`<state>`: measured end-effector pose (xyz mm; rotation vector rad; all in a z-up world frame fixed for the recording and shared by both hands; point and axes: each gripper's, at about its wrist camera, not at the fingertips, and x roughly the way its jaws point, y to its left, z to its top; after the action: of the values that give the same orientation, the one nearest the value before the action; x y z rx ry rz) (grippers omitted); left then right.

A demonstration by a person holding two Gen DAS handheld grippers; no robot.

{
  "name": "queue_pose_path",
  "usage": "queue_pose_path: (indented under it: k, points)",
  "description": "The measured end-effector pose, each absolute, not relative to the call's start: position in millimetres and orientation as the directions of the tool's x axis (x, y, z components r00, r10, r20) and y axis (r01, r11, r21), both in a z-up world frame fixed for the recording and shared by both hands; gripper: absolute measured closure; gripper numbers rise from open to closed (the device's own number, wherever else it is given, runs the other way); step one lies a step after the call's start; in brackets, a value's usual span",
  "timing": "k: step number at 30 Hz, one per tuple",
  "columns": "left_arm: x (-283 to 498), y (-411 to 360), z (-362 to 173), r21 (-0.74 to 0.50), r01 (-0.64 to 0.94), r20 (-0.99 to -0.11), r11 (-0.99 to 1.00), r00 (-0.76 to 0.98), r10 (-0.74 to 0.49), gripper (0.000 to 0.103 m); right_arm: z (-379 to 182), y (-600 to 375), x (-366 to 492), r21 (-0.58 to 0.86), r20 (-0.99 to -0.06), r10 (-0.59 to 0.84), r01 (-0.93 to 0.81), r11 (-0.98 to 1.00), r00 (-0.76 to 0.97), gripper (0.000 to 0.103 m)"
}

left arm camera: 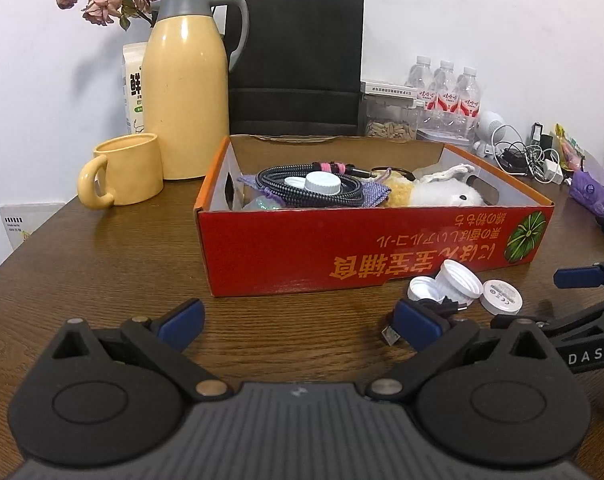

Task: Organize objects
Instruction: 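Move both tools back toward the remaining caps and disc on the table, then grasp the large white round disc with the right tool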

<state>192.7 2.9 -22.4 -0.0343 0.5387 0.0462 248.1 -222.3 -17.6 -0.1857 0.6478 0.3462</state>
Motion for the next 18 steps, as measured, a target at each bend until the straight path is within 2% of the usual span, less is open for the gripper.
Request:
queue_pose_path:
  k: [5,18]
  points:
    - [192.7,3.3,-22.7,-0.021,-0.053,-0.514,0.998,0.857,0.035,0.000,-20.1,-228.4,259.3,0.013,-0.644,0.276,-0.350,0.937,0.713,0.000]
    - [193.7,6.5,-24.2,-0.042,-0.073,-0.516,0.996,0.855,0.041,0.000,-20.3,-222.6,270.0,0.018,-0.646,0.277,-0.349,0.937,0.711,0.000]
